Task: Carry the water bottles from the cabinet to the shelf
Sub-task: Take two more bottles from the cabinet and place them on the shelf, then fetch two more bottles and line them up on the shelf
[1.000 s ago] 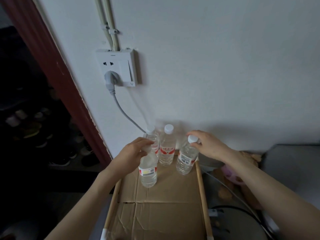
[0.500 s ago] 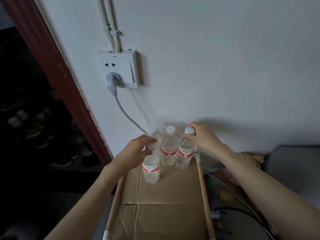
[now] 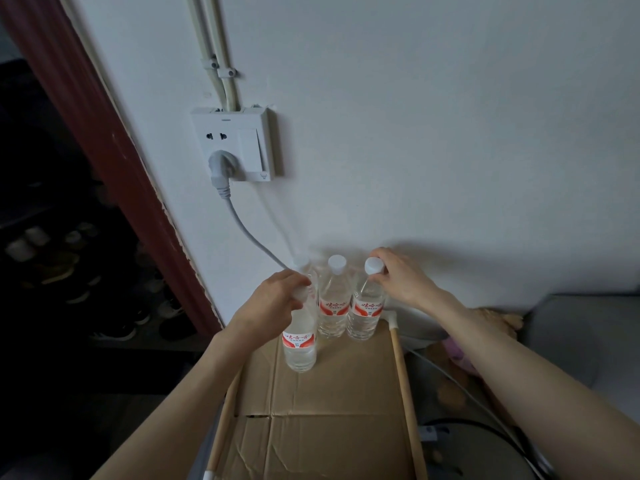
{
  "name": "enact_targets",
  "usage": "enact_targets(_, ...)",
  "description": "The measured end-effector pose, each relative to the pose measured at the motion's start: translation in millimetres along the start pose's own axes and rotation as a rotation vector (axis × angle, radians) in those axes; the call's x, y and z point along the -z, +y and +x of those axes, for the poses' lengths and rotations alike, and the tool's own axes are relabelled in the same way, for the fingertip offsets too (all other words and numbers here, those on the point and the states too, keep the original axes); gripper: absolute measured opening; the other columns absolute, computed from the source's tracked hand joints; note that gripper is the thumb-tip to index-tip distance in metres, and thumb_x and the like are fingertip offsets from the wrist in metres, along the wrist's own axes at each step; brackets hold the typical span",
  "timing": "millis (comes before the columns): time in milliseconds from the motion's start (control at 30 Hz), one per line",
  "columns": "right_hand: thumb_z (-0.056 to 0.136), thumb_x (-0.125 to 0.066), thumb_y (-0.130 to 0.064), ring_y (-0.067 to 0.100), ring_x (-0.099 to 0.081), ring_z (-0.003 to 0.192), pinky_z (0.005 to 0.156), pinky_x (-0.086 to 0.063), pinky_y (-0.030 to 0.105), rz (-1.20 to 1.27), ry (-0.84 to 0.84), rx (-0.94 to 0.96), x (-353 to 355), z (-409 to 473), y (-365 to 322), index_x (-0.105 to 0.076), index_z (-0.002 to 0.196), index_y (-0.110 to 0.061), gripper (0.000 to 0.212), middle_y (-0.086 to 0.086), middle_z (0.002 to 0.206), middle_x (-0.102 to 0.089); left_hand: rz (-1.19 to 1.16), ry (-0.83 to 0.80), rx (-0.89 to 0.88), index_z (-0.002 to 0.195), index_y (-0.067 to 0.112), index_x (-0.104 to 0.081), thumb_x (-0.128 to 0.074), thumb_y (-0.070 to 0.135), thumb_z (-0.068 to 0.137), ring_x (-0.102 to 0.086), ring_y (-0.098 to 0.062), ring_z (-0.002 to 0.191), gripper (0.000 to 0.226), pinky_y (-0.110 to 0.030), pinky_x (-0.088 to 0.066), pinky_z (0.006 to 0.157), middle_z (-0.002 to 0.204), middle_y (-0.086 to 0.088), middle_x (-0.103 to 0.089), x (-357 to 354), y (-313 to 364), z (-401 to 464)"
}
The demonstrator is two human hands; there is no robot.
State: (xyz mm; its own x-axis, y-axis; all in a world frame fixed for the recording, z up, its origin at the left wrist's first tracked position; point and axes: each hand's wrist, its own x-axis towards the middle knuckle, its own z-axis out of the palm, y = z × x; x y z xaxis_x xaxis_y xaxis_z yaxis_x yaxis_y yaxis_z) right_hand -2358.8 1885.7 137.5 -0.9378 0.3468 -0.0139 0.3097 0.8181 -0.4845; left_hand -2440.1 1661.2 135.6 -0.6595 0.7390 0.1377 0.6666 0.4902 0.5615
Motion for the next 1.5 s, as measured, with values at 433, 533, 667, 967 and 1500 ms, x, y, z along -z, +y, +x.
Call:
enact_targets(433,0.089,-0.056,-0.019,0.024,-0.051,0.115,0.098,-0.042,0.036,0.101,0.052,-0.054,-7.5,-10.7,2.2,-0.037,0.137,-0.02,0.052,0.008,0.132,-0.05,-0.06,0.002,-0.006,0.122,0.013,-0.054,-0.061,0.006,0.083,-0.054,-0.02,0.105,0.039,-0.022,-0.04,0.088,0.124,-0.002,-0.054,-2.8,2.1,-10.4)
enact_targets(533,0.087,-0.059,-0.021,0.023,-0.048,0.119,0.101,-0.042,0.041,0.173,0.054,-0.074,-9.6,-15.6,1.7,-0.033,0.139,-0.021,0.057,0.007,0.136,-0.045,-0.051,0.024,-0.006,0.123,0.012,-0.053,-0.059,0.005,0.084,-0.053,-0.019,0.107,0.04,-0.018,-0.037,0.087,0.124,-0.003,-0.053,-4.4,2.8,-13.1)
enact_targets(667,0.087,-0.059,-0.024,0.022,-0.045,0.124,0.103,-0.041,0.041,0.216,0.041,-0.071,-11.9,-22.3,3.4,-0.03,0.139,-0.022,0.06,0.005,0.14,-0.042,-0.048,0.048,0.001,0.127,0.012,-0.05,-0.056,0.005,0.086,-0.052,-0.019,0.112,0.042,-0.022,-0.04,0.091,0.127,-0.003,-0.051,-8.4,6.6,-17.1)
enact_targets(967,0.092,-0.051,-0.031,0.022,-0.019,0.142,0.114,-0.023,0.037,0.058,-0.046,0.154,0.3,-30.7,15.7,-0.012,0.146,-0.02,0.068,0.004,0.155,-0.017,0.147,-0.054,0.118,0.141,0.022,-0.026,-0.054,0.027,0.09,-0.024,-0.021,0.137,0.059,-0.031,-0.018,0.112,0.149,-0.001,-0.03,-0.1,23.7,-22.0)
enact_targets(1500,0.091,-0.04,-0.049,0.017,0.0,0.145,0.118,0.002,0.045,-0.18,-0.135,0.984,-22.2,-67.0,-196.0,-0.004,0.147,-0.025,0.07,0.0,0.157,-0.003,0.705,0.354,0.518,0.144,0.031,-0.012,-0.037,0.049,0.088,-0.001,-0.029,0.141,0.064,-0.047,-0.005,0.113,0.154,-0.005,-0.008,94.7,40.0,-225.1)
